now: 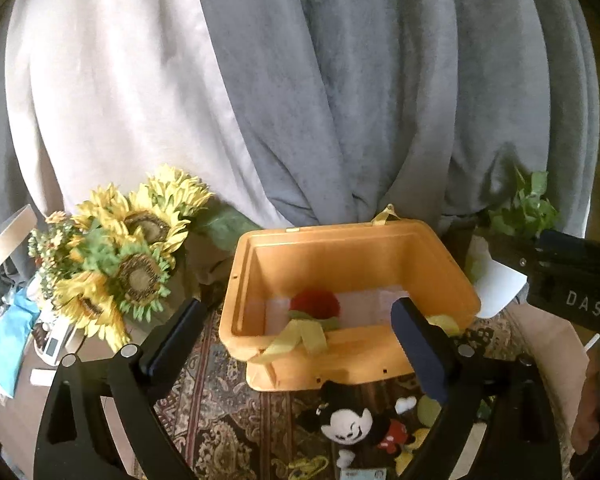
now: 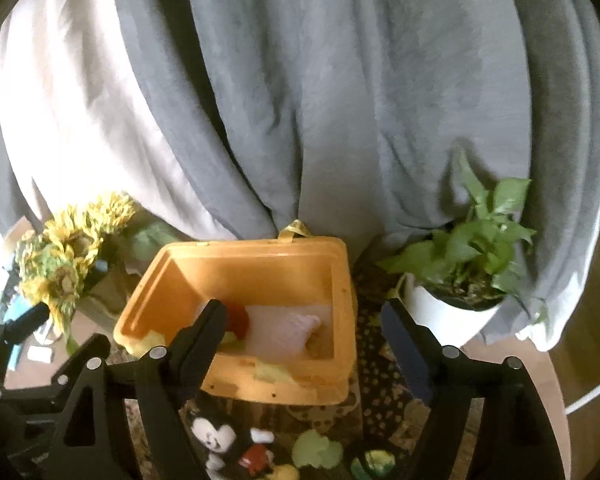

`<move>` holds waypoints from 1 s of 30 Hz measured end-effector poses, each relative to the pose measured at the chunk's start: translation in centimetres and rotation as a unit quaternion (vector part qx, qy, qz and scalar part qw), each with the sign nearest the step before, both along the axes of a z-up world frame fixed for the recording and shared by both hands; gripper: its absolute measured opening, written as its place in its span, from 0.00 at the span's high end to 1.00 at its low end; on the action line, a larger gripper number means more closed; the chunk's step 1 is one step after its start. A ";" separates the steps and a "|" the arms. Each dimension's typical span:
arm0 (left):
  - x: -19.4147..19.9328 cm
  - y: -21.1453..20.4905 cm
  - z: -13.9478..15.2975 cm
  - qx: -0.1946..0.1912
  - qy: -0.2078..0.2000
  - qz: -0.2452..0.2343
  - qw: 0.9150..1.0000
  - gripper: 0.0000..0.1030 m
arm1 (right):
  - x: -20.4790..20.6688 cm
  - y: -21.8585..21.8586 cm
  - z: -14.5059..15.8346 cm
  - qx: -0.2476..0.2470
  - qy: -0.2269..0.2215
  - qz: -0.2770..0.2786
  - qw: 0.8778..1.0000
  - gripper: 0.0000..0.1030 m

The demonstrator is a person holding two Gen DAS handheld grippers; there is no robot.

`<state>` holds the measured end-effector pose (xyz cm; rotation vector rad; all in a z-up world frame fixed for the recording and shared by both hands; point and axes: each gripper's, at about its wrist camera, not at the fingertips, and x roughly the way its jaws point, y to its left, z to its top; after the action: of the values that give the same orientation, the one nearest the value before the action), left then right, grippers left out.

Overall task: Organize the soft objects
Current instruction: 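Withdraw both tools from the crate back toward the remaining toys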

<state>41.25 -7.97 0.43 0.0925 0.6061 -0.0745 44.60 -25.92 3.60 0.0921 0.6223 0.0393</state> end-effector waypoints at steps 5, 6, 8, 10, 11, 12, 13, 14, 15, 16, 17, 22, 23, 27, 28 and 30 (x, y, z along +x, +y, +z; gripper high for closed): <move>-2.3 -0.6 -0.5 0.011 -0.005 -0.005 1.000 0.03 | -3.0 0.1 -0.4 -0.026 -0.013 -0.005 1.000 0.16; -2.7 -0.7 -0.6 0.010 -0.003 -0.006 1.000 0.03 | -3.7 0.1 -0.5 -0.030 -0.017 -0.007 0.999 0.15; -3.4 -0.8 -0.9 0.007 0.002 -0.007 1.000 0.02 | -4.7 -0.1 -0.6 -0.032 -0.021 -0.009 0.999 0.14; -4.1 -0.9 -1.2 0.001 0.007 -0.009 1.000 0.02 | -5.7 -0.2 -0.7 -0.033 -0.026 -0.014 0.999 0.11; -4.4 -0.9 -1.3 -0.001 0.010 -0.009 1.000 0.01 | -6.2 -0.3 -0.8 -0.033 -0.028 -0.016 0.999 0.11; -4.6 -0.9 -1.4 -0.002 0.012 -0.009 1.000 0.01 | -6.7 -0.4 -0.9 -0.032 -0.027 -0.016 0.999 0.10; -4.9 -0.9 -1.6 -0.002 0.014 -0.010 1.000 0.01 | -7.0 -0.4 -1.0 -0.030 -0.026 -0.017 0.999 0.10; -5.3 -0.9 -1.7 0.000 0.016 -0.011 1.000 0.01 | -7.4 -0.5 -1.1 -0.028 -0.025 -0.019 0.999 0.09; -5.6 -1.0 -1.9 0.003 0.019 -0.011 1.000 0.01 | -7.6 -0.5 -1.3 -0.028 -0.023 -0.019 0.999 0.09; -6.0 -1.0 -2.2 0.007 0.021 -0.012 1.000 0.01 | -7.9 -0.5 -1.4 -0.031 -0.020 -0.020 0.999 0.09; -6.3 -1.0 -2.5 0.011 0.024 -0.012 1.000 0.01 | -8.2 -0.5 -1.7 -0.034 -0.017 -0.021 0.999 0.09; -7.4 -1.2 -4.0 0.021 0.047 -0.016 0.999 0.01 | -9.0 -0.4 -3.5 -0.035 0.011 -0.012 0.999 0.09; -7.5 -1.3 -4.4 0.023 0.051 -0.016 0.998 0.01 | -9.2 -0.4 -4.0 -0.032 0.020 -0.006 0.999 0.09; -8.0 -1.5 -5.6 0.030 0.068 -0.022 0.997 0.01 | -9.6 -0.3 -5.7 -0.033 0.049 0.002 0.998 0.09; -8.1 -1.6 -5.9 0.031 0.073 -0.024 0.997 0.01 | -9.6 -0.3 -6.0 -0.032 0.055 0.004 0.998 0.09; -8.3 -1.7 -6.5 0.035 0.081 -0.028 0.996 0.01 | -9.7 -0.2 -6.8 -0.033 0.069 0.009 0.997 0.09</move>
<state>32.92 -9.68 -6.08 0.1715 0.7686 -0.1160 34.87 -26.17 -3.18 0.0246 0.7612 0.0303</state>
